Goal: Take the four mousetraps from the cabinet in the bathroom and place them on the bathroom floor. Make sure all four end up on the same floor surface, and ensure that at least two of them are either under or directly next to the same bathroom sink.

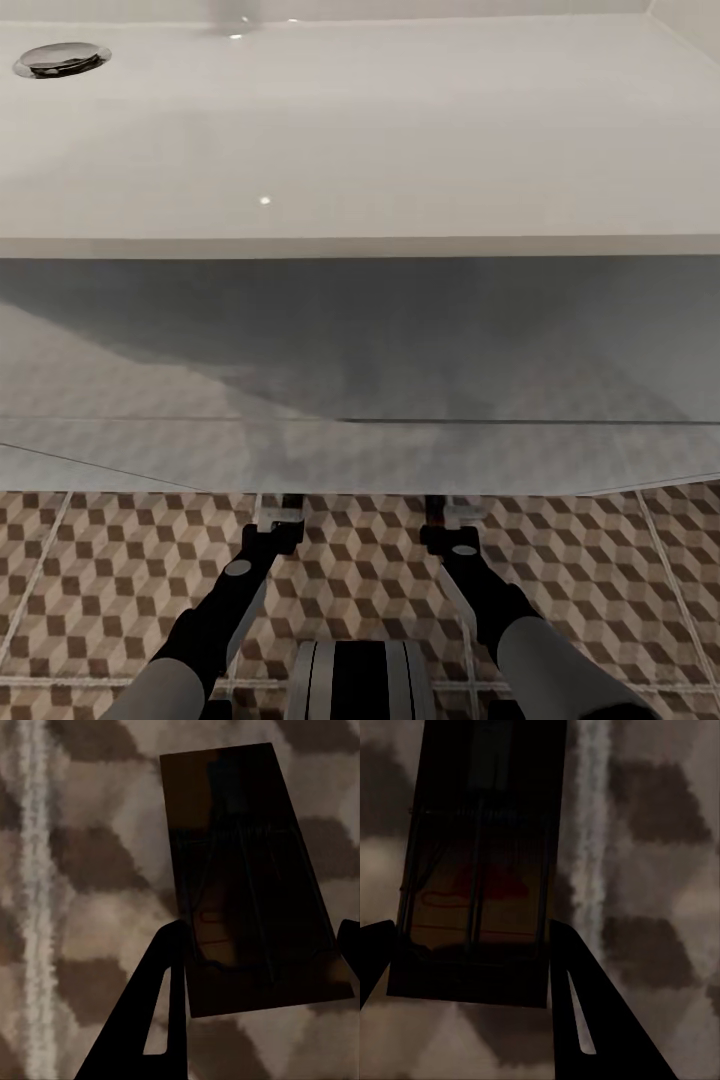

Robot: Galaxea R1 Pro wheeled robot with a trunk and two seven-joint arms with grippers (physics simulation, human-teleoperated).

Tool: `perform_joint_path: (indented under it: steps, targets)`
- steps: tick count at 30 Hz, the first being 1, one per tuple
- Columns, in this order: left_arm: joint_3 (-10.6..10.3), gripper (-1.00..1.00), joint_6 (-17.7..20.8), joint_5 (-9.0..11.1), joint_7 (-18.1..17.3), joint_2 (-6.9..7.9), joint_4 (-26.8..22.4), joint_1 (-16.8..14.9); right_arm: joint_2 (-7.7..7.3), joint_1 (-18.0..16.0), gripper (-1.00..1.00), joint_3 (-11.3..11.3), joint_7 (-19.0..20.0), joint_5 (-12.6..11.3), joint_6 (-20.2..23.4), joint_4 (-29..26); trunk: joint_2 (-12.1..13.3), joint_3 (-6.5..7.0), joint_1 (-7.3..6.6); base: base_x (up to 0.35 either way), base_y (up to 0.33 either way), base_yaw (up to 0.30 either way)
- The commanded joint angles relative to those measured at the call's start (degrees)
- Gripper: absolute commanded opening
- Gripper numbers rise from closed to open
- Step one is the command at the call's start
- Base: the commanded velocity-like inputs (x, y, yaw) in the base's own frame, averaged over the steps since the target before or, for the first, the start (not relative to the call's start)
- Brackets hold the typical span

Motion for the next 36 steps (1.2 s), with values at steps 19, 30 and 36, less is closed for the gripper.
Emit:
perform_joint_path:
  steps: [19, 30, 36]
  targets:
    - [-0.19, -1.0, -3.2, -0.2, 0.55, -0.03, 1.08, -0.96, -0.01, -0.47, -1.0, 0.38, -0.5, -0.9, -5.93, 1.29, -0.01, -0.03, -0.01, 0.0, 0.0, 0.0]
    - [-0.24, -1.0, -6.39, -0.27, 0.54, -0.05, 7.8, -5.09, 0.09, -4.54, -1.0, 0.29, -0.5, -1.03, -11.27, 9.79, -0.01, -0.03, -0.01, 0.0, 0.0, 0.0]
    - [-0.2, -1.0, -7.83, -0.24, 0.54, -0.04, 8.54, -5.39, 0.11, -5.01, -1.0, 0.29, -0.5, -1.02, -12.26, 10.95, -0.01, -0.03, -0.01, 0.0, 0.0, 0.0]
